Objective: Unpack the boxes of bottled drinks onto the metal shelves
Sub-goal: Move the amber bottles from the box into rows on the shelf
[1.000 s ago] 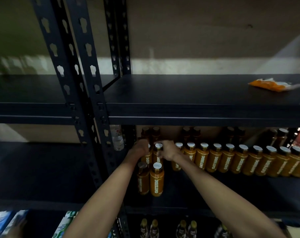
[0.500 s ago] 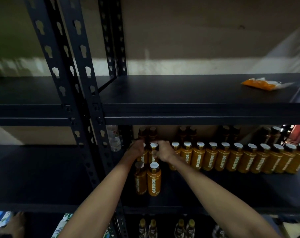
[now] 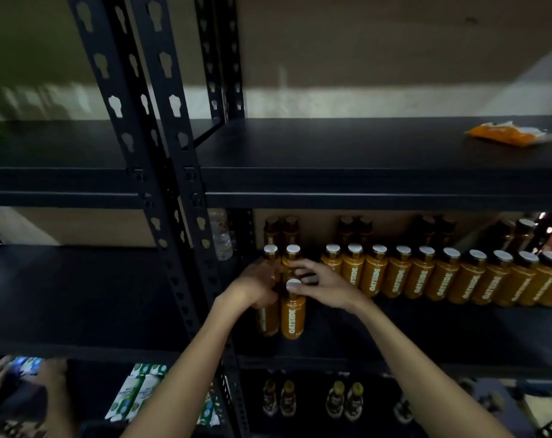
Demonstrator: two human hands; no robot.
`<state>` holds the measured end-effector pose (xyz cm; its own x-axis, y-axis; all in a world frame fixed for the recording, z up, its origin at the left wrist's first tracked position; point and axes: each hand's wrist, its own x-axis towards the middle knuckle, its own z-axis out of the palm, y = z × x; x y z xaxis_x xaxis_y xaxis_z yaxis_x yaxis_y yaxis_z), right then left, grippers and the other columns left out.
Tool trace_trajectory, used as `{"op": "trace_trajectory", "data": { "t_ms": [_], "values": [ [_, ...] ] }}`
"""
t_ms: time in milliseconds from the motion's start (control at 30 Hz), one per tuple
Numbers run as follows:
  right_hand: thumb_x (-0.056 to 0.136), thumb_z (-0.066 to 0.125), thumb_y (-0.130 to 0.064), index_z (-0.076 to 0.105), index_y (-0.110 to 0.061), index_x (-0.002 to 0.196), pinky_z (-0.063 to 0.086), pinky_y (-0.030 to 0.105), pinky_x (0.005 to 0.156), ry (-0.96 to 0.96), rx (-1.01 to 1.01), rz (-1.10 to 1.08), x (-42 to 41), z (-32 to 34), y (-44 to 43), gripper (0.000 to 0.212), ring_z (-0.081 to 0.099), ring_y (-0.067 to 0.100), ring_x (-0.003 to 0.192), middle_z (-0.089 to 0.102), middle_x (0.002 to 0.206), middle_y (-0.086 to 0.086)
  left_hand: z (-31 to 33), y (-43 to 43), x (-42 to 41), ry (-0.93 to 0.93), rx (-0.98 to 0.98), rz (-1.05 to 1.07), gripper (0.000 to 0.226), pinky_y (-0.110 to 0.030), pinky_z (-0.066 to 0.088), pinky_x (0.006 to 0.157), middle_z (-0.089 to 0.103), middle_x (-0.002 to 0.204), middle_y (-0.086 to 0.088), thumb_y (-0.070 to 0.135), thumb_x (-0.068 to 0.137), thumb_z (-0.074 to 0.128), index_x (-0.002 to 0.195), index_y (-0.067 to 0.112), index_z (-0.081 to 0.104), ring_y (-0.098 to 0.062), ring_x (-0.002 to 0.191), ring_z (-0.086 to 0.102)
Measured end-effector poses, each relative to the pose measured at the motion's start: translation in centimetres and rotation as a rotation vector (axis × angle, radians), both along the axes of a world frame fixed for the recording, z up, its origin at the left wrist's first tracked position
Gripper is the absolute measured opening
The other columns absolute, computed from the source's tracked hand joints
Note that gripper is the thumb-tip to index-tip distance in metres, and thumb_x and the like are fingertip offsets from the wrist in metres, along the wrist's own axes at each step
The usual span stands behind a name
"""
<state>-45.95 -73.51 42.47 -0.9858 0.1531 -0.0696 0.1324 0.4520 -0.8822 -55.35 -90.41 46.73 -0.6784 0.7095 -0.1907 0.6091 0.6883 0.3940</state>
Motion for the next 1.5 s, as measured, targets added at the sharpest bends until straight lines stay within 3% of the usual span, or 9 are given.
{"op": "trace_trajectory", "data": {
  "t_ms": [167, 333, 467, 600, 833, 933, 1067, 1233, 1500],
  "values": [
    [0.085, 0.080, -0.020, 0.058, -0.034, 0.122, 0.041, 0.003, 0.079, -0.046, 0.063, 0.032, 0.4, -1.4, -0.8, 0.045, 0.054, -0.019, 0.099, 0.059, 0.109, -0.031, -1.9, -0.2, -0.5, -0.024, -0.054, -0.034, 0.043, -0.025, 0.049, 0.079, 0.060, 0.126, -0.003, 0.013, 0.088, 0.070, 0.128, 0.024, 0.058, -0.021, 0.110, 0.061],
    [0.084, 0.082, -0.022, 0.060, -0.031, 0.130, 0.042, 0.020, 0.101, -0.034, 0.059, 0.013, 0.5, -2.0, -0.5, 0.052, 0.051, -0.016, 0.106, 0.061, 0.115, -0.026, -1.8, -0.4, -0.7, 0.012, -0.073, -0.025, 0.046, -0.030, 0.053, 0.084, 0.055, 0.127, -0.005, 0.020, 0.079, 0.079, 0.120, 0.026, 0.060, -0.024, 0.113, 0.059],
    [0.088, 0.077, -0.019, 0.057, -0.029, 0.130, 0.040, 0.002, 0.078, -0.018, 0.058, 0.031, 0.9, -2.1, -0.2, 0.048, 0.051, -0.023, 0.089, 0.053, 0.103, -0.034, -1.8, -0.3, -0.8, -0.005, -0.078, -0.033, 0.046, -0.026, 0.049, 0.080, 0.059, 0.126, -0.002, 0.019, 0.079, 0.080, 0.121, 0.024, 0.060, -0.021, 0.112, 0.060],
    [0.086, 0.079, -0.032, 0.055, -0.026, 0.138, 0.046, 0.015, 0.094, -0.004, 0.068, 0.041, 0.8, -1.7, -0.2, 0.058, 0.056, 0.001, 0.120, 0.061, 0.126, -0.016, -0.2, -0.3, -0.3, -0.036, -0.084, -0.086, 0.055, -0.025, 0.045, 0.081, 0.057, 0.131, -0.001, 0.029, 0.085, 0.074, 0.135, 0.027, 0.051, -0.021, 0.115, 0.058],
    [0.093, 0.071, -0.035, 0.064, -0.030, 0.125, 0.053, 0.032, 0.098, 0.171, 0.075, -0.151, 1.2, 0.7, 2.5, 0.034, 0.066, 0.004, 0.107, 0.068, 0.116, -0.008, 2.1, 2.8, 0.6, 0.022, 0.268, -0.008, 0.046, -0.028, 0.048, 0.091, 0.053, 0.139, -0.002, 0.026, 0.093, 0.066, 0.137, 0.025, 0.053, -0.018, 0.122, 0.054],
    [0.093, 0.071, -0.029, 0.068, -0.025, 0.121, 0.053, 0.025, 0.095, 0.220, 0.179, -0.329, 1.7, 1.3, 5.4, 0.029, 0.065, 0.004, 0.107, 0.069, 0.116, -0.009, 1.9, 5.9, 0.6, 0.025, 0.351, -0.024, 0.044, -0.020, 0.043, 0.089, 0.058, 0.135, -0.006, 0.020, 0.093, 0.066, 0.136, 0.016, 0.056, -0.016, 0.121, 0.056],
    [0.091, 0.069, -0.034, 0.071, -0.019, 0.109, 0.057, 0.036, 0.090, 0.107, 0.418, -0.519, 1.7, 1.6, 9.6, 0.025, 0.068, 0.017, 0.102, 0.072, 0.106, -0.001, 2.0, 10.5, 1.3, 0.006, 0.245, -0.030, 0.047, -0.026, 0.046, 0.094, 0.059, 0.133, -0.009, 0.024, 0.095, 0.062, 0.140, 0.012, 0.052, -0.022, 0.123, 0.056],
    [0.094, 0.067, -0.032, 0.065, -0.019, 0.104, 0.061, 0.034, 0.076, -0.205, 0.519, -0.354, 0.7, 2.3, 10.9, 0.017, 0.073, 0.011, 0.063, 0.074, 0.093, 0.002, 1.4, 14.7, 2.4, -0.023, 0.074, -0.054, 0.032, -0.031, 0.045, 0.085, 0.062, 0.124, -0.009, 0.028, 0.097, 0.058, 0.123, 0.011, 0.060, -0.025, 0.113, 0.060],
    [0.092, 0.068, -0.020, 0.070, -0.021, 0.115, 0.053, 0.034, 0.089, -0.139, 0.559, -0.290, 0.6, 1.8, 12.8, 0.023, 0.065, 0.024, 0.108, 0.069, 0.116, 0.005, 0.6, 15.9, 2.4, 0.058, 0.036, -0.014, 0.034, -0.034, 0.043, 0.102, 0.056, 0.138, -0.010, 0.014, 0.100, 0.053, 0.134, 0.014, 0.056, -0.026, 0.126, 0.053]
  ]
}}
